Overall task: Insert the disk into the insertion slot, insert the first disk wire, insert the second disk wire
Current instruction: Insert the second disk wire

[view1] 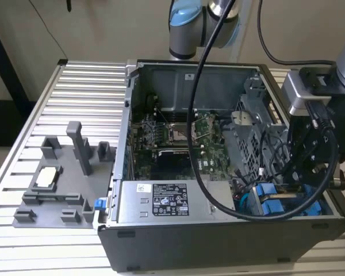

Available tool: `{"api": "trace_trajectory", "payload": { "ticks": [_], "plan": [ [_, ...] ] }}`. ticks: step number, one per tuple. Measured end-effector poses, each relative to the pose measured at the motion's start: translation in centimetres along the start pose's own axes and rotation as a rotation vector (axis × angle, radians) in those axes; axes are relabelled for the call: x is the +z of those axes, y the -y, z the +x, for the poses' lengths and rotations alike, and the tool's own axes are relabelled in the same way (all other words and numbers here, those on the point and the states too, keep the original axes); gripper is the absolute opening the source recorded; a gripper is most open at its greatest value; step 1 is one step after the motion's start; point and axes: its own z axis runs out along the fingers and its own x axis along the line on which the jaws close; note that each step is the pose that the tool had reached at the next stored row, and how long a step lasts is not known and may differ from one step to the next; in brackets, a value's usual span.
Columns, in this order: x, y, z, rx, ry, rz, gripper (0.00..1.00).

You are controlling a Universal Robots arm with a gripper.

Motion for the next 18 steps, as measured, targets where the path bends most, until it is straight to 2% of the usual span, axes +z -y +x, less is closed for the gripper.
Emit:
{"api": "trace_trajectory", "payload": {
  "ticks": [12,18],
  "plan": [
    [0.67,0.13,0.15,-0.012,0.0014,-0.0012,0.16],
    [0.89,0.26,0.16,-0.016,0.0096,-0.0020,0.16]
  ]
}}
